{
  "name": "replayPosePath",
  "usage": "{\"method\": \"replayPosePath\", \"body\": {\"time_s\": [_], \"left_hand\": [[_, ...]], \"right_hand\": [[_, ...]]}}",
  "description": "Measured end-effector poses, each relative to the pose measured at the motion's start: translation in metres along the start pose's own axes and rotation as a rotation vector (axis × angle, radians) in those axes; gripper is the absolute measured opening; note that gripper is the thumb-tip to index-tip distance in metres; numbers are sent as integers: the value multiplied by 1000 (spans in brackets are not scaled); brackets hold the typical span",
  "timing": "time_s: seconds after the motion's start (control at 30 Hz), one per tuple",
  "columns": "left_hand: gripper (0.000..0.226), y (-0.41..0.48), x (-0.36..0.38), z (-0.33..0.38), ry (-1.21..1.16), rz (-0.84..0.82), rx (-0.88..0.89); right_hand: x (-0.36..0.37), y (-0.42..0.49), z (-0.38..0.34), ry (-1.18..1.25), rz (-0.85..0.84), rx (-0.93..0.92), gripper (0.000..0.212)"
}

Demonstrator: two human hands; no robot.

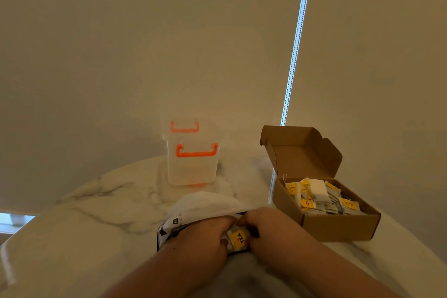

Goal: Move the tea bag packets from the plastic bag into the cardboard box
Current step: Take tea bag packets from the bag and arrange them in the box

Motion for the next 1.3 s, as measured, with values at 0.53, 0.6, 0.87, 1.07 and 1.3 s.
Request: {"method": "replayPosePath", "body": {"time_s": [0.53,0.6,0.87,1.07,1.3], "left_hand": [[36,20,-2,-5,82,-81,-35],[30,14,-8,-4,111,-59,-31],[24,9,-16,-2,-5,82,-99],[16,9,-14,-6,-13,90,-141],[27,7,-14,-11,-23,122,-162]], "right_hand": [[-32,-28,11,343,255,-110,6],[-43,-36,17,446,337,-117,7],[-75,-53,103,616,675,289,5],[-33,-15,147,217,397,576,31],[-41,-19,144,24,461,686,52]]}}
Point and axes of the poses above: each hand's wrist, its own y-axis towards the middle knuckle, its own x-axis out of the palm, z = x × y, the point moved 5 cm from there along y, towards the middle knuckle, and after that the axes turned 14 degrees about -y, right-handed, at the moved point
